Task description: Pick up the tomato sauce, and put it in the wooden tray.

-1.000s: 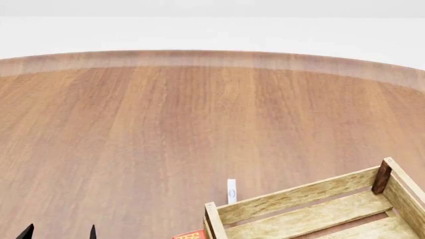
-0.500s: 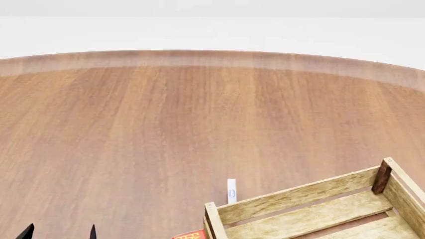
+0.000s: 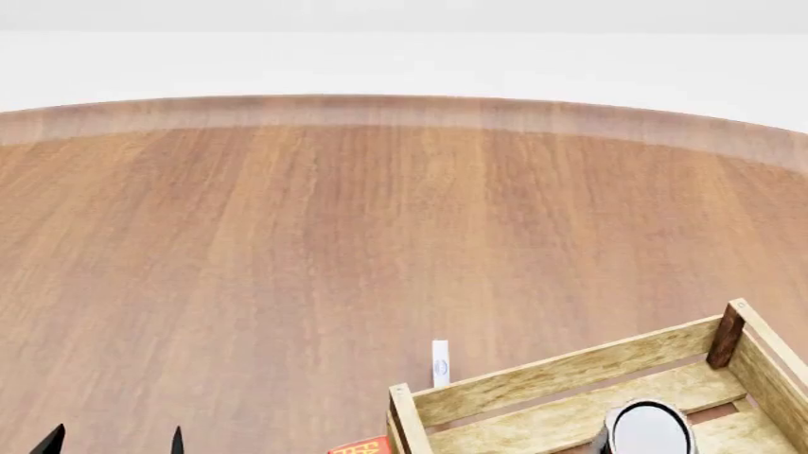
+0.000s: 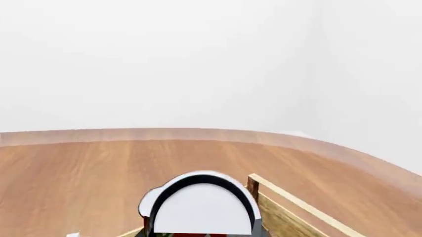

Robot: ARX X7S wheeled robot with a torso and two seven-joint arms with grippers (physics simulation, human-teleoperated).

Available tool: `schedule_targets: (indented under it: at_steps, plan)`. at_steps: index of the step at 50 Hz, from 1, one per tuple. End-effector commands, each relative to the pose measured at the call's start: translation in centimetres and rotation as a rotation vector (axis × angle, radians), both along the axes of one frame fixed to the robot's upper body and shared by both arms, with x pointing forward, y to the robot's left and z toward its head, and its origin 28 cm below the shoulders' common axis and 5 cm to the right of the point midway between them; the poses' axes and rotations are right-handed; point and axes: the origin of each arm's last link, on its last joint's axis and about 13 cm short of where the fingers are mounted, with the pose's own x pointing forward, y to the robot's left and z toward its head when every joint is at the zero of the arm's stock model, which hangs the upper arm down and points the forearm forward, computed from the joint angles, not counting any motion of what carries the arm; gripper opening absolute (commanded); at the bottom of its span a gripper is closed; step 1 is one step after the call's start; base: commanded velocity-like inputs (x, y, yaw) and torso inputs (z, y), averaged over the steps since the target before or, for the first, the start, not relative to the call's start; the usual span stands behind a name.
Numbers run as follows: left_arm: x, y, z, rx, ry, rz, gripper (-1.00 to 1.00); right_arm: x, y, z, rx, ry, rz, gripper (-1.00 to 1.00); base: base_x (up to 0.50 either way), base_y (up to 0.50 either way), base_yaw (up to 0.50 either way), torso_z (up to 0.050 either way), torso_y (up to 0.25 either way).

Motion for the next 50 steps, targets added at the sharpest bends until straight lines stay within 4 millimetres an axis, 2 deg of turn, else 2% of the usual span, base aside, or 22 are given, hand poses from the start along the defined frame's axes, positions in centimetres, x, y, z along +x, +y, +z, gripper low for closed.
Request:
schedule_targets:
  at_steps: [1,7,16,24,30,40,50]
  plan:
    - [0.2,-0.2,0.0,-0.03,-0.02,-0.034,1.0,4.8,-0.1,1.2,-0.045,0.038,-0.044,-1.0,0.0,0.0,0.0,0.0,0.0]
    - [0.2,-0.2,0.0,-0.029,-0.021,-0.034,1.0,6.6,-0.3,1.5,-0.066,0.062,-0.071,-1.0,0.0,0.0,0.0,0.0,0.0]
    - [0.0,-0.3,0.2,-0.03,-0.021,-0.034,1.0,9.8,-1.0,0.4,-0.048,0.134,-0.101,-1.0,0.0,0.0,0.0,0.0,0.001]
    - [-0.6,-0.8,1.0,-0.032,-0.022,-0.033,1.0,12.5,-1.8,-1.2,-0.053,0.197,-0.134,-1.0,0.0,0.0,0.0,0.0,0.0]
    - [-0.3,-0.5,0.6,-0.034,-0.021,-0.034,1.0,14.2,-2.4,-2.5,-0.053,0.234,-0.172,-1.0,0.0,0.0,0.0,0.0,0.0]
    - [-0.1,-0.4,0.4,-0.033,-0.02,-0.034,1.0,15.7,-3.1,-4.3,-0.031,0.287,-0.186,-1.0,0.0,0.0,0.0,0.0,0.0]
    - [0.1,-0.2,0.0,-0.032,-0.02,-0.035,1.0,15.5,-3.0,-4.8,-0.02,0.303,-0.175,-1.0,0.0,0.0,0.0,0.0,0.001]
